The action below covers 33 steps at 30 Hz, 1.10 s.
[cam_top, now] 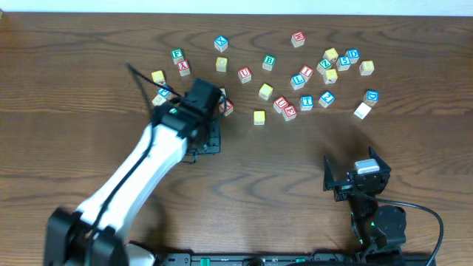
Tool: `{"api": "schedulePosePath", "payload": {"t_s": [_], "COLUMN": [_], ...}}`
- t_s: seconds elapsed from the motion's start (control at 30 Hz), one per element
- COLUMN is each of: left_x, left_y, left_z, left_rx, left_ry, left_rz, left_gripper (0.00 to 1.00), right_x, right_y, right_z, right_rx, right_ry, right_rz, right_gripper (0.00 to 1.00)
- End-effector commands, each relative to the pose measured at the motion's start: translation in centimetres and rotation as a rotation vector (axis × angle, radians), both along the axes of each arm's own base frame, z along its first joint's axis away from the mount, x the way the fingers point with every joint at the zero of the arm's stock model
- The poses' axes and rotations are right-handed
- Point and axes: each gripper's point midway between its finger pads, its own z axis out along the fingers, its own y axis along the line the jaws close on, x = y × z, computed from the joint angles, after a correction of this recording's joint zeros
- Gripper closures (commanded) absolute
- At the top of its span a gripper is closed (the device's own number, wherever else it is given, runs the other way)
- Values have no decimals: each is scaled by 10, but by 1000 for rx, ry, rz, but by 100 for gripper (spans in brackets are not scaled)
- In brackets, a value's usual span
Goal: Spell out ROBOT
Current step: 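Lift the green R block and carry it toward the front center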
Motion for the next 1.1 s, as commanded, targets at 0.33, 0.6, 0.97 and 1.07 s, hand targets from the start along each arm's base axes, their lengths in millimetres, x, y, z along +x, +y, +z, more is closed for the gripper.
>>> {"api": "schedulePosePath", "payload": {"t_s": [0.33, 0.6, 0.97, 1.07], "left_x": [-11, -11, -16, -12], "left_y": [-10, -13, -19, -15], "left_z": [-57, -68, -90, -88], "left_rx": [111, 94, 122, 181], "left_ry": [140, 123, 58, 8], "left_rz": [-28, 23, 21, 27], "left_gripper": [92, 92, 92, 92], "right_x": [0, 0, 0, 0], "right_y": [-2, -2, -2, -2], "right_z": [-2, -2, -2, -2], "right_rx": [-12, -12, -12, -12], "right_ry": [4, 4, 4, 4], "right_rz": [-7, -7, -7, -7], "right_gripper": [1, 1, 1, 1]}}
